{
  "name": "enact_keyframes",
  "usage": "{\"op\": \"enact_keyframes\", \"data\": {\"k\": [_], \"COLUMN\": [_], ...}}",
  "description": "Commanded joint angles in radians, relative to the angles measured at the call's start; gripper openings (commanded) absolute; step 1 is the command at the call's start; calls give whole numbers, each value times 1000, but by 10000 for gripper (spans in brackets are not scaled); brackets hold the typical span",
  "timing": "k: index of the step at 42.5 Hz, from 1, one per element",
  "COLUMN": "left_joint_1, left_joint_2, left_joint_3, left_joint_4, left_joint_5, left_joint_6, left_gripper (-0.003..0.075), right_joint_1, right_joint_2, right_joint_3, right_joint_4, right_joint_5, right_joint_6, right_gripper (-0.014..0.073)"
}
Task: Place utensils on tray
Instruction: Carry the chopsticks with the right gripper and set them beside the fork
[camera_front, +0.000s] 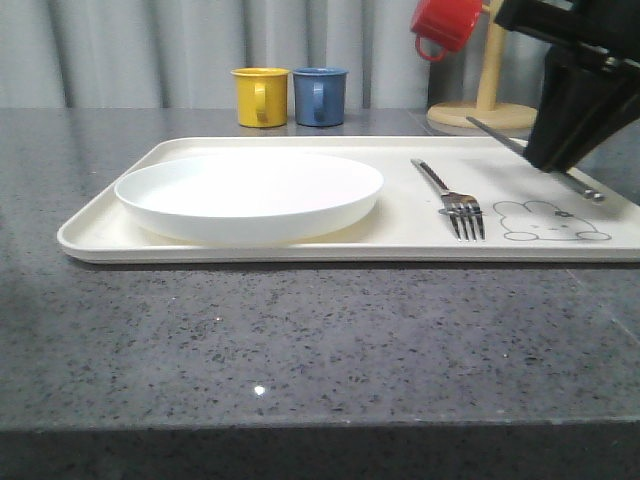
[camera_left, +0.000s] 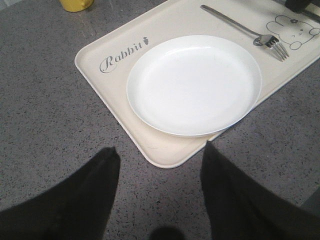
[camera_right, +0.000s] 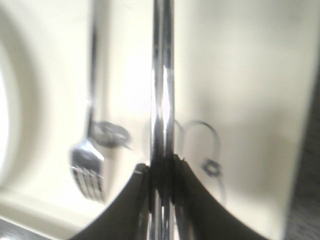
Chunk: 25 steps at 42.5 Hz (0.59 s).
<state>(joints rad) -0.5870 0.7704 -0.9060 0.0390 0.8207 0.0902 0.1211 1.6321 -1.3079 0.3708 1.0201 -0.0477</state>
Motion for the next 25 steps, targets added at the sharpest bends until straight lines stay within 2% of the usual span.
{"op": "enact_keyframes", "data": {"k": [1, 11, 20, 25], "left_joint_1": [-8, -8, -8, -8], "left_joint_2": [-2, -2, -2, -2], "left_joint_3": [-26, -26, -26, -26], "left_joint_4": [1, 1, 1, 1], "left_joint_5": [-68, -68, -68, -68], "left_joint_6": [-10, -10, -10, -10], "left_gripper": [363, 363, 363, 363], "right_joint_1": [1, 1, 1, 1], "right_joint_2": [-13, 40, 41, 41], "right_joint_3": [-33, -33, -33, -33], "right_joint_4": [56, 57, 57, 57], "right_joint_5": [-50, -54, -37, -47], "right_joint_6": [23, 72, 72, 72], "right_gripper": [47, 67, 295, 345]}}
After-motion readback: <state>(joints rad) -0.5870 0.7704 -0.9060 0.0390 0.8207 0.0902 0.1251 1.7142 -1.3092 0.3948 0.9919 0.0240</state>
